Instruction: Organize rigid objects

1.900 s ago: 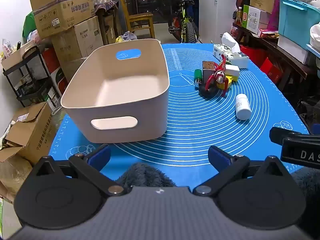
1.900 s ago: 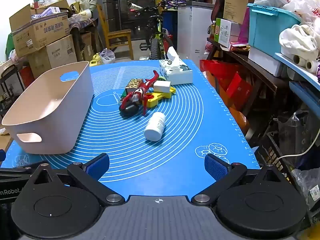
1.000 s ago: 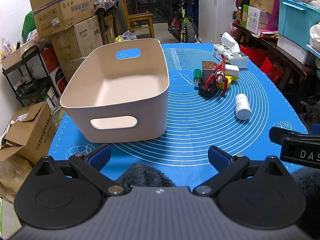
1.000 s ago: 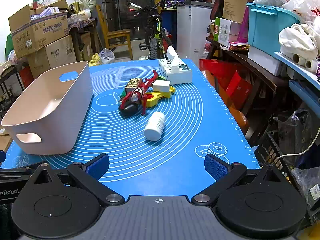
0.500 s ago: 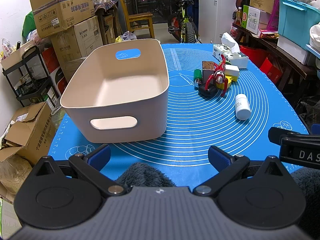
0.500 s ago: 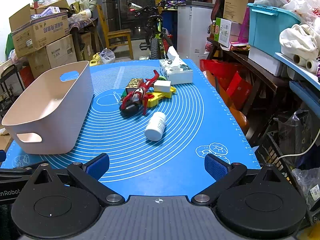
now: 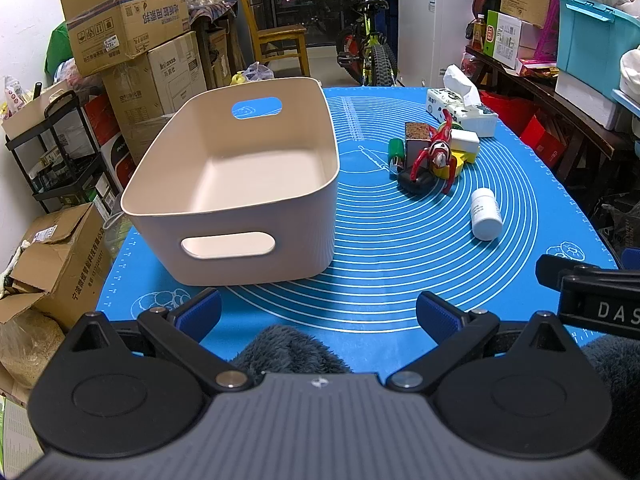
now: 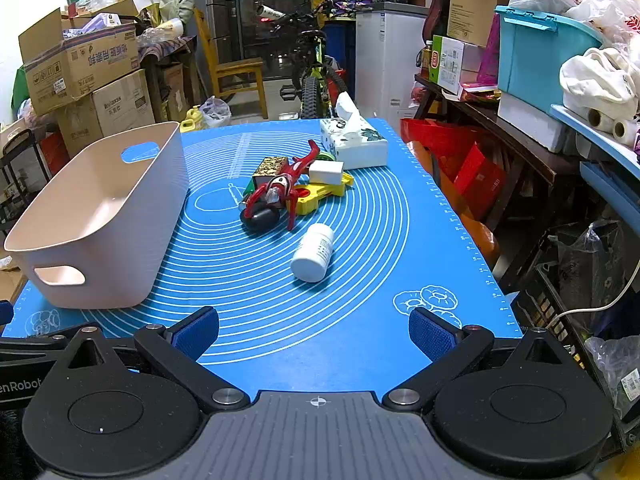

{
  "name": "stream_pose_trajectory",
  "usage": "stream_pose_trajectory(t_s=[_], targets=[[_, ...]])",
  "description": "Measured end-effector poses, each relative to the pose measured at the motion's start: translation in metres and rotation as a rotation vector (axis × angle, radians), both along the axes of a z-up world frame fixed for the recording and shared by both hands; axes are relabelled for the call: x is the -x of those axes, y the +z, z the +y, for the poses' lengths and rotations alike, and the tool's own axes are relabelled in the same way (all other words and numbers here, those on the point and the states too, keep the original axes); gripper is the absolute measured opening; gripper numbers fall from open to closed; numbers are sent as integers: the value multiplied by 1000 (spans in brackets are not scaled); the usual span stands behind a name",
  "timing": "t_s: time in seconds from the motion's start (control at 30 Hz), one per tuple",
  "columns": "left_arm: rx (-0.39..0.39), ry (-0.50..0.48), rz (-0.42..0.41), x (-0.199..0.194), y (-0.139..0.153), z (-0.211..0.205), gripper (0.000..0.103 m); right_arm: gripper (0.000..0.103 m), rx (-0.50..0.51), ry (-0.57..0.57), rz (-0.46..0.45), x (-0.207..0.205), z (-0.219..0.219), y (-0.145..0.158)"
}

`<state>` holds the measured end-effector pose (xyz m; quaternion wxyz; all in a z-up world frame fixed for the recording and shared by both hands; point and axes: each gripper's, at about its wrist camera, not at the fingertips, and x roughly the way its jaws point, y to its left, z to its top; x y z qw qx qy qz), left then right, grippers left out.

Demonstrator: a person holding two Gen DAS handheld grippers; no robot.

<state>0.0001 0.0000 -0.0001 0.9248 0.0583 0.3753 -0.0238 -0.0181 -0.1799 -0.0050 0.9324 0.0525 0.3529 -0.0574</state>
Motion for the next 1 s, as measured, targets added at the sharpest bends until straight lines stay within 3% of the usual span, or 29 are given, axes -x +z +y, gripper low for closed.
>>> stream_pose_trajectory(t_s=[1.0], targets=[[1,0,1,0,0,0,102,101,5,0,-7,0,3,4]])
